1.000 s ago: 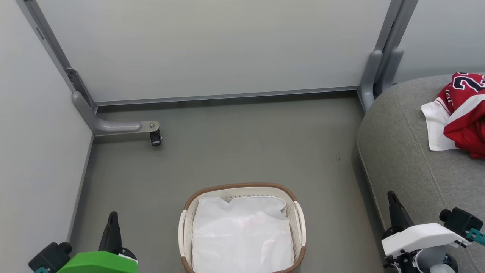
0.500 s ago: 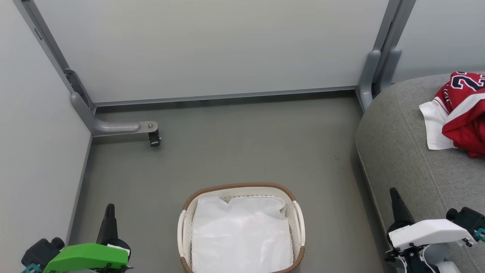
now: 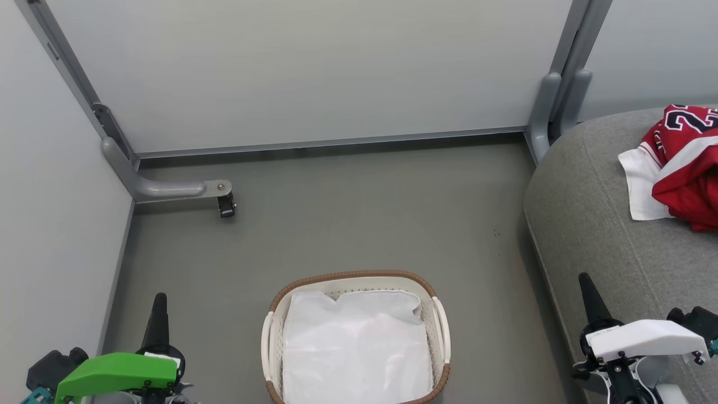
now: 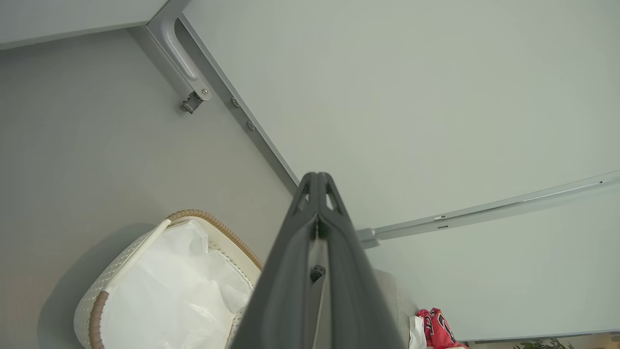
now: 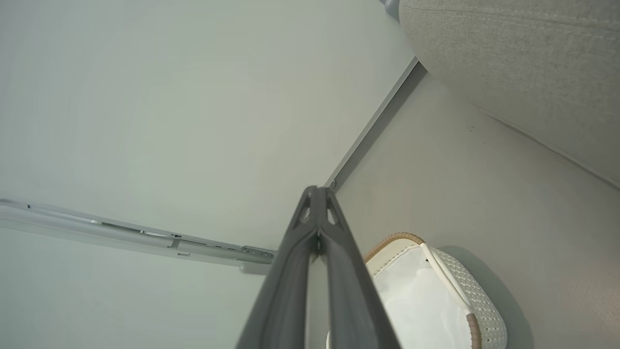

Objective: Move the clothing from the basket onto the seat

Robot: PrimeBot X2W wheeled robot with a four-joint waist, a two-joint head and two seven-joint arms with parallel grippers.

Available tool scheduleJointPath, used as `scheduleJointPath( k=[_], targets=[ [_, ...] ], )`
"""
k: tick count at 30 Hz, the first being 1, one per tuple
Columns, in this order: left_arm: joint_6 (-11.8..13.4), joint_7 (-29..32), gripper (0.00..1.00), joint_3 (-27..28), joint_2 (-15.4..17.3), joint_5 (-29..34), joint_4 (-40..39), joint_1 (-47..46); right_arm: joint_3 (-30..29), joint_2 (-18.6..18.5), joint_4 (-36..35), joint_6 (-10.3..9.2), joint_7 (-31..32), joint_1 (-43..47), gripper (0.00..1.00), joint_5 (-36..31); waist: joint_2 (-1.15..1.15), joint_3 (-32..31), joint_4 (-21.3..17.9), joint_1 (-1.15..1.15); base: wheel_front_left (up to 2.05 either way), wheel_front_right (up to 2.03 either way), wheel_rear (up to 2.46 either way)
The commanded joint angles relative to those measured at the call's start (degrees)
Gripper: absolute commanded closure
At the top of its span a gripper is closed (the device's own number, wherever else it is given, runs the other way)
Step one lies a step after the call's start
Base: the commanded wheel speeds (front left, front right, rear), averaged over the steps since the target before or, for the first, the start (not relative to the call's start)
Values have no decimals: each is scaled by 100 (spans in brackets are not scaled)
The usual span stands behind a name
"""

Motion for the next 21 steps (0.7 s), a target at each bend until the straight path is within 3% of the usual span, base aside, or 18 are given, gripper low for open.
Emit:
scheduleJointPath(
  k=[1, 21],
  targets=[
    [-25, 45, 100, 56, -13, -143, -62, -142, -31, -40, -80, -3, 39, -116, 100, 155, 0, 0, -3, 0, 0, 0, 0],
    [-79, 336, 100, 220, -47, -1045, -89, -288, -125, -47, -148, -3, 322, -166, 100, 1221, 0, 2, -44, 0, 0, 0, 0]
  ],
)
